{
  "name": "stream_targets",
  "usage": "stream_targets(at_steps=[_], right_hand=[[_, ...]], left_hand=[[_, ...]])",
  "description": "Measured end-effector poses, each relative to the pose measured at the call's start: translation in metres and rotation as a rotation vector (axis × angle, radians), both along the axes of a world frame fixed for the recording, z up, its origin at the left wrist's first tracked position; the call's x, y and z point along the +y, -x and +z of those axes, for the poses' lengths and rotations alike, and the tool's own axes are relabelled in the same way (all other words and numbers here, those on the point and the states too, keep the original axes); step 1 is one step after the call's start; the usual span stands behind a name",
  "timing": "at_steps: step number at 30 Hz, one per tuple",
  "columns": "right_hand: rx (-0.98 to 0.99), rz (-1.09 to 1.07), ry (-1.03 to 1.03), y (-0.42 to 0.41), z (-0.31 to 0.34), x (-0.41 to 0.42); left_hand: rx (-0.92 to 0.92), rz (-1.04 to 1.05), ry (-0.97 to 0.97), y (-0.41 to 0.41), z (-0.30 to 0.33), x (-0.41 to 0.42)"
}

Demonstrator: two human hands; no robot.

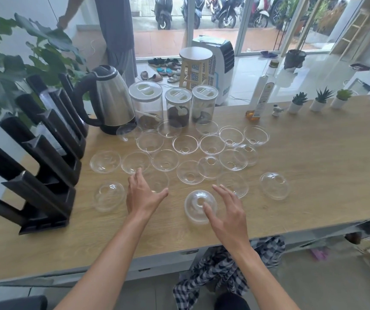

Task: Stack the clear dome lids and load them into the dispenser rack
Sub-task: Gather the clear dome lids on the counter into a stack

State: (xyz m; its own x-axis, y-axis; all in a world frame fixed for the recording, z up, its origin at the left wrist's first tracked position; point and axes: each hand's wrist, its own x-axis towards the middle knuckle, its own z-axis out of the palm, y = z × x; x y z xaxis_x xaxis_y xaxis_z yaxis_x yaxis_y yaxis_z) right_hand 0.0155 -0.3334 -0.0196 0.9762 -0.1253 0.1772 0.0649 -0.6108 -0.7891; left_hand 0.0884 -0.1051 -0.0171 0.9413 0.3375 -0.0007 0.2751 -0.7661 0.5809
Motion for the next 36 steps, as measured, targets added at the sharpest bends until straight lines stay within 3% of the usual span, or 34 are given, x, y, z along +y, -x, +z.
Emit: stream_targets(at_steps=[4, 11, 14, 18, 23, 27, 31, 36], right_hand=[[-0.016, -0.086, -0.216, -0.009, 0.025, 0.004], [0.429, 0.103, -0.744, -0.040, 0.049, 0.013], [0.519, 0.219, -0.843, -0.042, 0.053, 0.014], [0.445, 0.241, -0.787, -0.038, 0.050, 0.013], [0.115, 0.076, -0.196, -0.027, 0.028, 0.005], [0.042, 0.111, 0.040, -0.016, -0.002, 0.000], [0.086, 0.137, 0.095, -0.009, -0.022, 0.006], [0.075, 0.123, 0.077, -0.010, -0.032, 0.014]], left_hand=[[-0.133, -0.106, 0.123, 0.015, 0.018, -0.010], [-0.209, -0.332, 0.437, 0.043, 0.036, -0.035], [-0.228, -0.387, 0.495, 0.048, 0.039, -0.040], [-0.187, -0.419, 0.465, 0.051, 0.036, -0.036], [-0.139, -0.370, 0.263, 0.049, 0.026, 0.000], [-0.140, -0.116, 0.082, 0.035, 0.008, 0.044], [-0.061, 0.068, -0.099, 0.023, -0.013, 0.080], [0.109, 0.200, -0.112, 0.016, -0.034, 0.109]])
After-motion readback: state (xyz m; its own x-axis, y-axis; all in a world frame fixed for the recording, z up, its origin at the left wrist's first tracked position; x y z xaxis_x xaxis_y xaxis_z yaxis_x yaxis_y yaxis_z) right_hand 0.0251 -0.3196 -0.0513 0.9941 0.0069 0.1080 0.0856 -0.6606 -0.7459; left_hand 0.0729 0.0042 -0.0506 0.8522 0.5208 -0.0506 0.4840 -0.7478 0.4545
